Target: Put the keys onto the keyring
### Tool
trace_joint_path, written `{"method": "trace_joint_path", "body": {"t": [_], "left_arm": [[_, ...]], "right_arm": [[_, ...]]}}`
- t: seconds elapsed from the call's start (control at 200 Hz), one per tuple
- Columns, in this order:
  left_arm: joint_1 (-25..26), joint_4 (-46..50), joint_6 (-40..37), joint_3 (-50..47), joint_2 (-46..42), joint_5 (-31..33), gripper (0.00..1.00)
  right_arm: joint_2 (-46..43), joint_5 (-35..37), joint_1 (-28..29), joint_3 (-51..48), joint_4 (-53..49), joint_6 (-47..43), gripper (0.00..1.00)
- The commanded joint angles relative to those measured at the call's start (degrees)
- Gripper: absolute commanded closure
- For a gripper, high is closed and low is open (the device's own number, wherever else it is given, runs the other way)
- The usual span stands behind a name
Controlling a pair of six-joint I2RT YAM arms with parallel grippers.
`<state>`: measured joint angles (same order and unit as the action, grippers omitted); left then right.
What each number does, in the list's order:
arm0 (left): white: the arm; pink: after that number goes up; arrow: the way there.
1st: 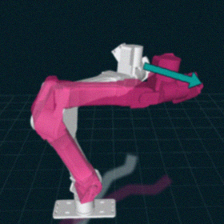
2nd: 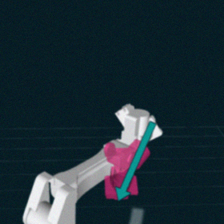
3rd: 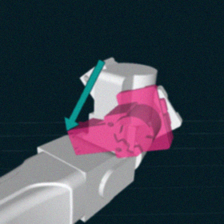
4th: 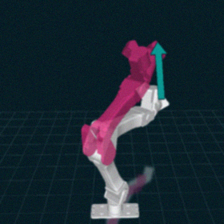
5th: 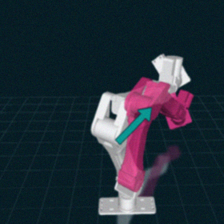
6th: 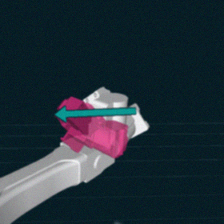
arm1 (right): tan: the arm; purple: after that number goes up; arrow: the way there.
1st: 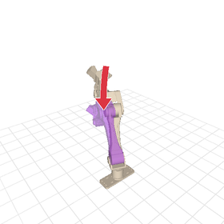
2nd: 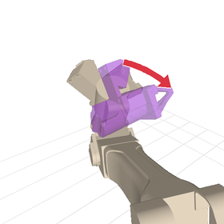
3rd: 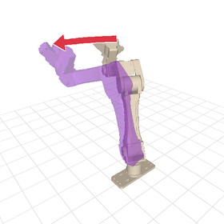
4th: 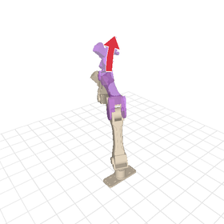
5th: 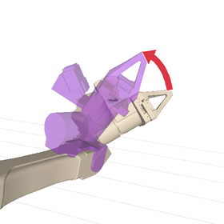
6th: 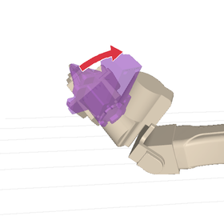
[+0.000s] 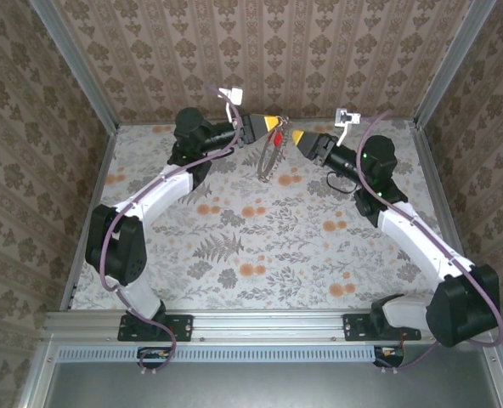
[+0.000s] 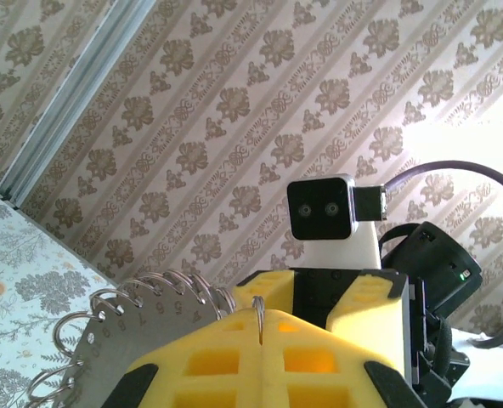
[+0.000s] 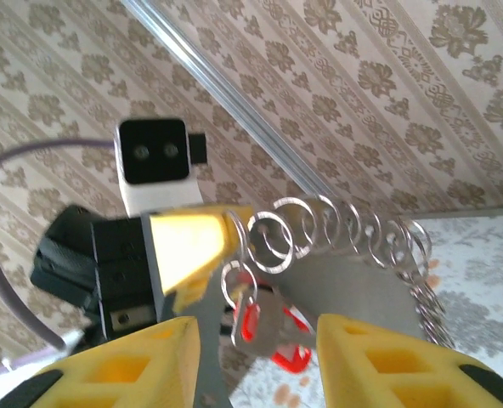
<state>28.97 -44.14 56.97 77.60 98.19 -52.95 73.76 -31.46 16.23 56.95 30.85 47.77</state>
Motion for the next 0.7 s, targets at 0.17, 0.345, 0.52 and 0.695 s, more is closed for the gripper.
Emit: {"method": "trace_joint_path", "body": {"t": [0.17,0.345,0.52,0.695], "left_arm": [[-0.41,-7.51,6.38,-1.61,0.26,4.84,1.00],[-0.41,-8.67,7.63,-1.84,0.40,5.30,1.00],[-0.39,-9.12,7.98,-1.75,0.60,5.31,1.00],[-0.41,-9.25,7.98,-1.59,0.86,5.31,1.00]], "right_arm": [[7.43,0.29,-0.16,6.17,15.06,12.76,0.66],[10.61,-0.32,0.49,8.36,17.44,15.15,0.67],[12.62,-0.94,1.43,9.56,18.01,15.63,0.70],[13.52,-1.68,2.18,9.30,18.63,15.95,0.72]]}}
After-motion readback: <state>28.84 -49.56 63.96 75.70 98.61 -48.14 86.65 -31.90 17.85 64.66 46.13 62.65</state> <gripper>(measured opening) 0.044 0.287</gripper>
